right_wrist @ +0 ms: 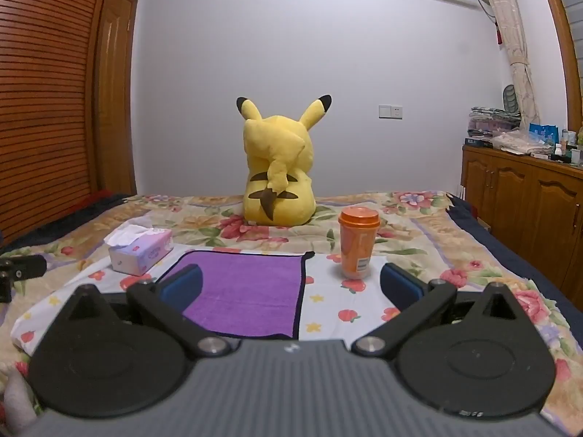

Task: Fold towel

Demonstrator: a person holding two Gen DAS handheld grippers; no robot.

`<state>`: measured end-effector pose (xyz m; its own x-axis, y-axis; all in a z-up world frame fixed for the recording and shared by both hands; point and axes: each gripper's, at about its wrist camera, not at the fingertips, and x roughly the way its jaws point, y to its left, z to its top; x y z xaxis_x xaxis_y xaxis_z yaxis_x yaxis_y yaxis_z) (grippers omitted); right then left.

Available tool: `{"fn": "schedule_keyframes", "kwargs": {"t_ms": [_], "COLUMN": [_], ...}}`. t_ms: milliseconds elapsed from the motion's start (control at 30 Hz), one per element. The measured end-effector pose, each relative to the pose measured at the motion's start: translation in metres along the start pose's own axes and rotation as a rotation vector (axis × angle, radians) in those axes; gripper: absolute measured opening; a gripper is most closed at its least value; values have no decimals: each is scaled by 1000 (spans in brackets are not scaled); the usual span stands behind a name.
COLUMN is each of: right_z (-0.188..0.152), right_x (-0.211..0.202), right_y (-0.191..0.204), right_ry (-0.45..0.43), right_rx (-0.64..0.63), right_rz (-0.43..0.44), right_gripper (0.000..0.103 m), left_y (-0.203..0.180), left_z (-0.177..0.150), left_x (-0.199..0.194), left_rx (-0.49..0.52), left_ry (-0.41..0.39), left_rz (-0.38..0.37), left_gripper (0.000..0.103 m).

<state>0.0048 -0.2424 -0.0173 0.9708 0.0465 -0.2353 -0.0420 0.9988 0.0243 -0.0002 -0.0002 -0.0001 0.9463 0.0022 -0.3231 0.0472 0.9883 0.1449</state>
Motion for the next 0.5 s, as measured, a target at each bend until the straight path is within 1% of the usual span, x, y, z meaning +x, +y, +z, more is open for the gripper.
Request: {"fn": "schedule_keyframes", "kwargs": {"t_ms": [500], "right_z": [1], "right_x": [1], "right_y": [-5], "right_ry": [2], "right_rx": [2], "right_rz": [-1], "right_gripper": [103], "left_y": [0], "left_z": [0], "left_x": [0], "left_rx": [0], "left_ry": [-2], "left_rz": [0], "left_gripper": [103]}}
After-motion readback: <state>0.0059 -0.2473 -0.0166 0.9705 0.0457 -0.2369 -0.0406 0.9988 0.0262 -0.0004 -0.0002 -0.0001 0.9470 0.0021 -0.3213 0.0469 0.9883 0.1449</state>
